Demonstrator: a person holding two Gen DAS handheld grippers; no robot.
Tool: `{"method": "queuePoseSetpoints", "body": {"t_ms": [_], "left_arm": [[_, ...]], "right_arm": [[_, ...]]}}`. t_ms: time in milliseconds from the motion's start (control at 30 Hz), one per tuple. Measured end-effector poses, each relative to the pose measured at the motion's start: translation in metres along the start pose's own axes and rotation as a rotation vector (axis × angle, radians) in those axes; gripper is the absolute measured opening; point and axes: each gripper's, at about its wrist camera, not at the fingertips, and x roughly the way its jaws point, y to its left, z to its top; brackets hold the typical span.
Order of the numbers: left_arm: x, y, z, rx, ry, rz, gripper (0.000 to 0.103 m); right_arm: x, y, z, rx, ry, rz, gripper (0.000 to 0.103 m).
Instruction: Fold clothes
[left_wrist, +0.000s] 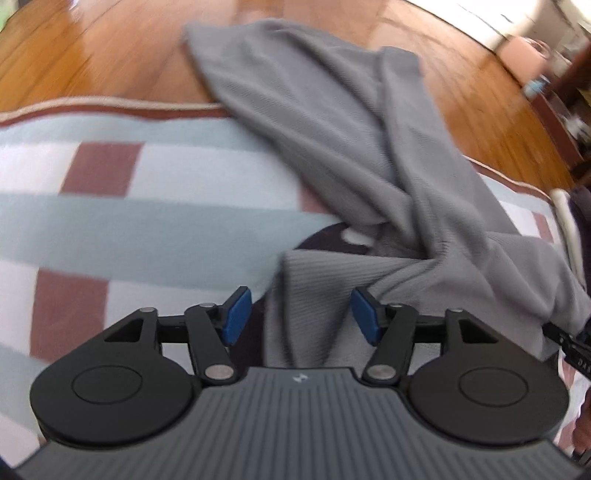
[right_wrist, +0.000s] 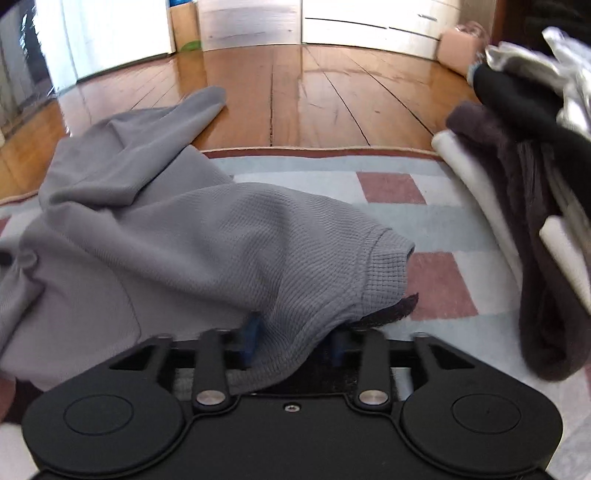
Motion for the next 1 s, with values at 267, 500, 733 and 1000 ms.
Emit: {"method": "queuePoseSetpoints", "body": {"t_ms": [267, 500, 733, 1000], "left_arm": [[0.026, -0.024, 0.006, 0.106, 0.012, 0.013, 0.083], [-0.001, -0.035, -0.015, 0.262, 0.055, 0.142, 0.009], [-0.04, 0.01, -0.009, 0.109, -0.033, 0.316, 0.016], [-0.042, 0.01, -0.006, -0.003, -0.024, -0.132, 0.065]], "right_arm": [[0.002, -0.031, -0.016, 0.266, 0.075, 0.174, 0.054], [0.006, -0.034, -0.028, 0.313, 0.071, 0.18, 0.054], [0.004, -0.046, -0.029, 0.33, 0.07, 0.175, 0.054], [0.001, -0.044, -0.032, 0.411, 0.099, 0.37, 0.054]]}}
